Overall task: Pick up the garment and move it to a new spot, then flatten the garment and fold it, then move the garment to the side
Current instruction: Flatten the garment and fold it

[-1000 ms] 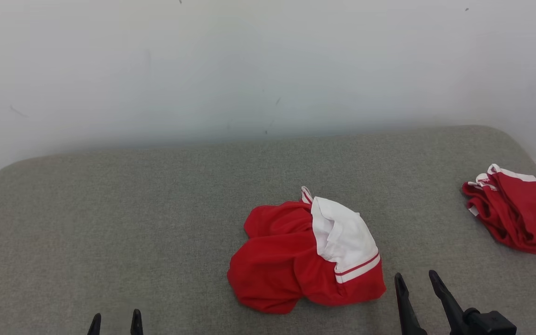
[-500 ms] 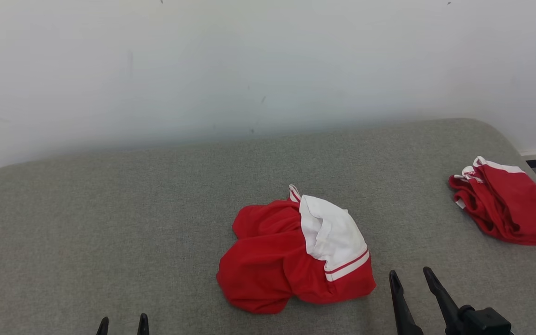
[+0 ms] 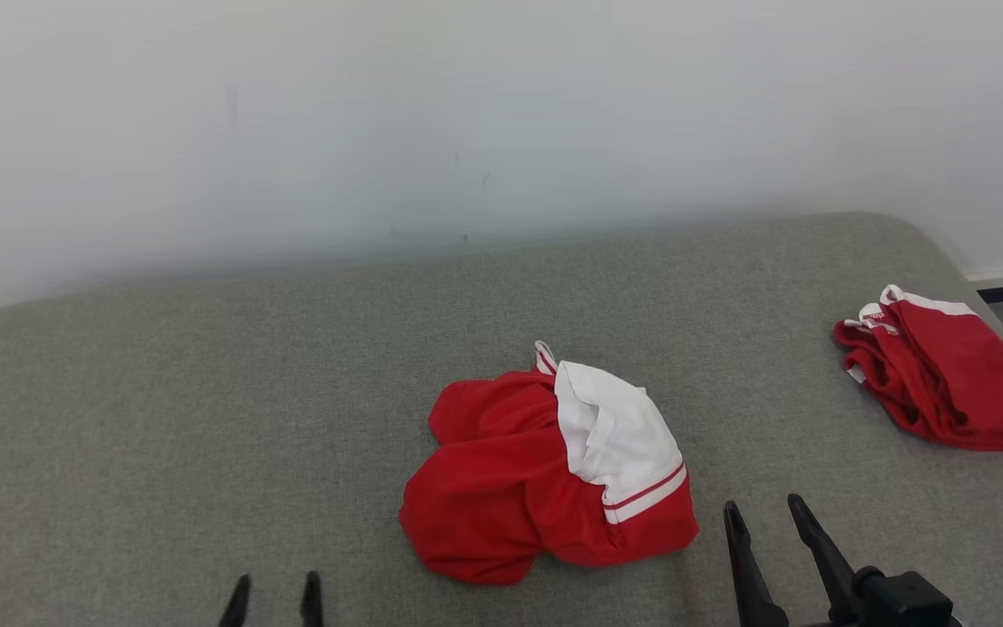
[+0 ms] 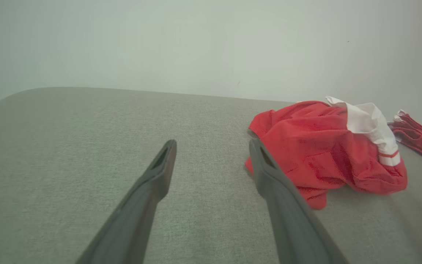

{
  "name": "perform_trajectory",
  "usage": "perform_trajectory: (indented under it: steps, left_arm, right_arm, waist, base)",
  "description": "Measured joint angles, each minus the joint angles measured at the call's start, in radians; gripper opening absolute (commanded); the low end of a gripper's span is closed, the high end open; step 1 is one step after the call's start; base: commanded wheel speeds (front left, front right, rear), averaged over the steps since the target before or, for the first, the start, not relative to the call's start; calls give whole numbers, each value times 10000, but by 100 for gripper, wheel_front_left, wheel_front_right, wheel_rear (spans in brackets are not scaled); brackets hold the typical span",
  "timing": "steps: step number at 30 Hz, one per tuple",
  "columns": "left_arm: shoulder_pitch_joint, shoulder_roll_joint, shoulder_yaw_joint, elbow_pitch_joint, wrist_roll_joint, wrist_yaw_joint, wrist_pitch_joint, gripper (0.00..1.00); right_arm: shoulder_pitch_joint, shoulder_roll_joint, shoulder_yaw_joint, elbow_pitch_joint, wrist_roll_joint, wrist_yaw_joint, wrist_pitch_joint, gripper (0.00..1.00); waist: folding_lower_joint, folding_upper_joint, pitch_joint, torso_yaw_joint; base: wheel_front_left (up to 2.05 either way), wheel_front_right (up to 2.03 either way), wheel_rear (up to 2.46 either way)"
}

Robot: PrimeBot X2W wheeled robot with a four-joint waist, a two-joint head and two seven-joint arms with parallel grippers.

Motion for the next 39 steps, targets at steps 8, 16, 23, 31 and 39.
perform_trajectory:
  steps: [8,16,23,31,39]
  left_arm:
    - [-2608,-44,-1498,1129,-836,-142,2765,100]
    - [-5317,-56,-3114,2550,-2702,420,5265,100]
    - [-6508,-65,-3937,3862,-3361,1168,5935,100]
    - [-7346,-61,-4376,4895,-3866,1676,5841,100]
    - [-7738,-59,-5183,5160,-4042,1661,5787,100]
  right_arm:
    - [-132,4,226,88,2,0,-6,100]
    - [-291,6,545,96,19,0,50,100]
    - [-339,6,617,134,23,0,50,100]
    - [-346,4,569,113,4,0,50,100]
    - [-396,6,677,113,4,0,56,100]
  waist:
    - [1,1,71,-323]
    - [1,0,223,-1128]
    - [1,1,426,-1931]
    - [1,1,725,-2877]
    - [2,1,784,-3130]
  base:
    - [0,0,0]
    - [0,0,0]
    - [0,0,0]
    - [0,0,0]
    - [0,0,0]
